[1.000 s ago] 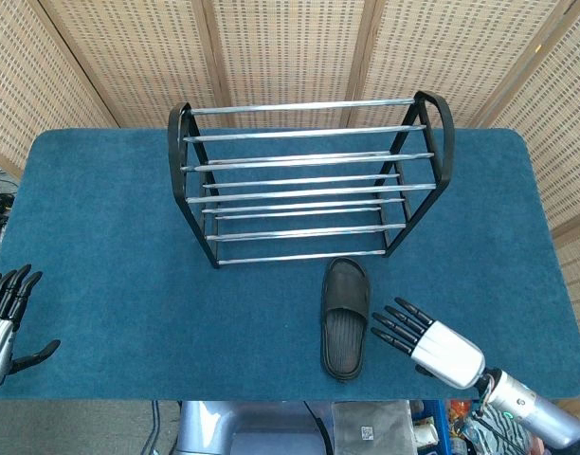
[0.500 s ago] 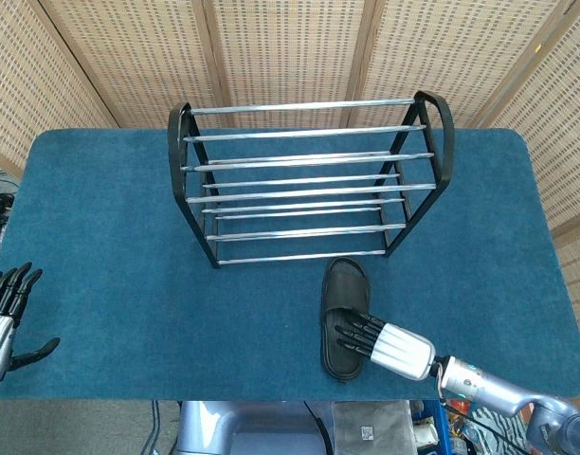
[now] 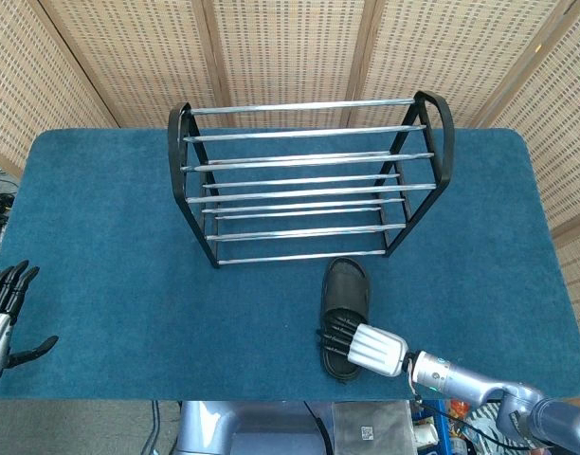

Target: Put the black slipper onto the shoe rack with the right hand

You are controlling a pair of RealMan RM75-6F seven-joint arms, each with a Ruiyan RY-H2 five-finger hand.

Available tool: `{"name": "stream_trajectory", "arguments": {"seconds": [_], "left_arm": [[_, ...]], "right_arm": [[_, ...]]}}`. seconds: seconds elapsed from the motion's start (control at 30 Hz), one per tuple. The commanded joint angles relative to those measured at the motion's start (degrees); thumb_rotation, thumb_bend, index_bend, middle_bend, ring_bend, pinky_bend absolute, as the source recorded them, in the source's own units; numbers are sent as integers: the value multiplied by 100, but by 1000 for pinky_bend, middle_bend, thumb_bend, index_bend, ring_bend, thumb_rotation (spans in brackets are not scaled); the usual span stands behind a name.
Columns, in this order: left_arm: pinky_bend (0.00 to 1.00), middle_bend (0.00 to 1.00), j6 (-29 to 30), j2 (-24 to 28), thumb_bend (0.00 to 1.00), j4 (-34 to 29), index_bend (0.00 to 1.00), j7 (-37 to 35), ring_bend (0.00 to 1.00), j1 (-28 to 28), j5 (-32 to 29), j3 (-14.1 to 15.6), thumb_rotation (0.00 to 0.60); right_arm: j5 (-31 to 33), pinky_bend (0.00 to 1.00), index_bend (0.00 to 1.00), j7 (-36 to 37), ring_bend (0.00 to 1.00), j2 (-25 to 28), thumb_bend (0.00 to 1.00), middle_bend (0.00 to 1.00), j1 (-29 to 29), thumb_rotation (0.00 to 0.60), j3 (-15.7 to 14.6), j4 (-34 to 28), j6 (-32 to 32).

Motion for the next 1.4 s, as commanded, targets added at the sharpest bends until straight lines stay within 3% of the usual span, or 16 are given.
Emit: {"name": "stream_trajectory", "arguments": {"seconds": [0.03, 0.3, 0.6, 0.67, 0.73, 0.77, 0.83, 0.9, 1.0, 1.4], "left_arm": [[0, 0, 1, 11, 173, 5, 0, -27, 0, -1, -11, -6, 600], [0, 0, -10, 33, 172, 6, 0, -77, 0, -9, -24, -9, 600], [0, 0, 19, 54, 173, 31, 0, -165, 0, 2, -36, -18, 600], [0, 0, 6, 58, 173, 36, 0, -182, 0, -3, -42, -19, 600], [0, 0, -2, 59, 173, 38, 0, -187, 0, -7, -40, -16, 600], [0, 0, -2, 59, 173, 39, 0, -186, 0, -8, -38, -15, 600], [0, 0, 0, 59, 173, 40, 0, -189, 0, -7, -35, -13, 600], [0, 0, 3, 62, 173, 34, 0, -191, 0, -5, -33, -11, 600], [0, 0, 11, 64, 173, 28, 0, -195, 0, -3, -34, -14, 600], [0, 0, 18, 67, 173, 27, 0, -195, 0, 1, -8, 3, 600]], "right_arm": [[227, 0, 0, -202, 0, 164, 0, 0, 237, 600, 63, -439, -372], [621, 0, 0, -521, 0, 339, 0, 0, 544, 600, 157, -1027, -993], [933, 0, 1, -955, 0, 330, 0, 2, 777, 600, 133, -1211, -1581], [934, 0, 49, -1032, 3, 309, 0, 58, 784, 600, 100, -1220, -1553], [880, 38, 211, -1066, 70, 270, 10, 215, 789, 600, 50, -1180, -1439], [856, 74, 267, -1050, 108, 253, 34, 267, 793, 600, 28, -1164, -1388], [784, 222, 402, -925, 226, 206, 186, 397, 814, 600, -61, -1102, -1243], [687, 312, 482, -780, 297, 169, 323, 474, 845, 600, -153, -1020, -1071], [578, 376, 536, -616, 348, 148, 445, 527, 854, 600, -260, -908, -832], [234, 391, 554, -575, 368, 384, 501, 546, 671, 600, -557, -685, 187]]}}
